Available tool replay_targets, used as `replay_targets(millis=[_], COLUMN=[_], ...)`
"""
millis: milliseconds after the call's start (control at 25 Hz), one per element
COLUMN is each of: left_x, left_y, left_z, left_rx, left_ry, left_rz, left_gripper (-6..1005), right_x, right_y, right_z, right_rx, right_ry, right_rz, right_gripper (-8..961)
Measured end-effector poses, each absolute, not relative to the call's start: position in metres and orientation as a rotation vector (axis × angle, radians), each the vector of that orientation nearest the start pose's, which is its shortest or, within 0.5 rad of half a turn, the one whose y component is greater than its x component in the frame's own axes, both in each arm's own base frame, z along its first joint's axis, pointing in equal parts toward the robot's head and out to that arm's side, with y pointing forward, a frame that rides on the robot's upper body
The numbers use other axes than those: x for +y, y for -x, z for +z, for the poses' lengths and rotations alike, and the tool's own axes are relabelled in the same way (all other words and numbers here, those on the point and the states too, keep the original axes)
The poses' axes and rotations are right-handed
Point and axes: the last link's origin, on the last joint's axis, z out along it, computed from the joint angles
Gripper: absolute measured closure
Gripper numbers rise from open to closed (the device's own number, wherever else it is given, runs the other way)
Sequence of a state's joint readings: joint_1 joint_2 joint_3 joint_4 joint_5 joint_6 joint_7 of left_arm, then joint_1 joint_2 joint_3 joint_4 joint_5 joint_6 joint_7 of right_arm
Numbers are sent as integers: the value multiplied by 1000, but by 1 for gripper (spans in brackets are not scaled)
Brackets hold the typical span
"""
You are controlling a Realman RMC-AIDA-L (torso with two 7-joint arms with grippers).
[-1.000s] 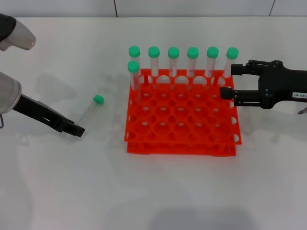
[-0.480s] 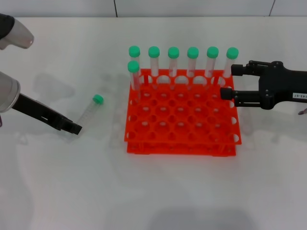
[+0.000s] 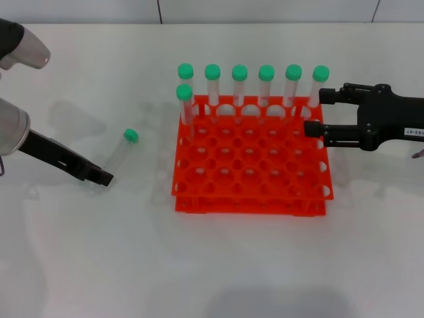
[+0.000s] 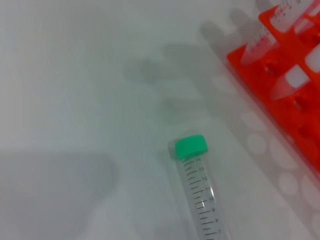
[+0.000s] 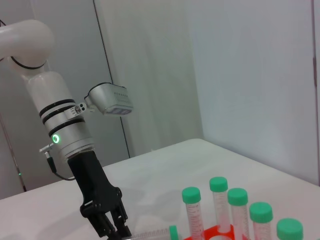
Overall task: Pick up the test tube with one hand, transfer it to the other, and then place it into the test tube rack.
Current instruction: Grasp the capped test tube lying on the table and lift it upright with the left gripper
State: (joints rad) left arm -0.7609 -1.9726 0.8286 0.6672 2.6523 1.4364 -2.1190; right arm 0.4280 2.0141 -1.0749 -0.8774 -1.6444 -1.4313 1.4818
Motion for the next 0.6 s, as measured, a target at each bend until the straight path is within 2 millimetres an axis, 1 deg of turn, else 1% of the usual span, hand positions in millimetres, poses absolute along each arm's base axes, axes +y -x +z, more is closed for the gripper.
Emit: replay_targets(millis=[200,320,600], left_x=[376,377,378], left_y=[284,285,286], left_z=[20,20,20], left_rx=[-1227,-1226,-1225], left_ry=[2613,2607,2593], left_rz=[343,342,338], left_gripper=[647,708,715], right_x=[344,344,344], right_y=[-230,-231,-231], right_z=[25,25,25], right_rx=[454,454,455], right_ry=[2688,2686,2684], right_rz=[724,725,725], right_gripper=[199,200,200])
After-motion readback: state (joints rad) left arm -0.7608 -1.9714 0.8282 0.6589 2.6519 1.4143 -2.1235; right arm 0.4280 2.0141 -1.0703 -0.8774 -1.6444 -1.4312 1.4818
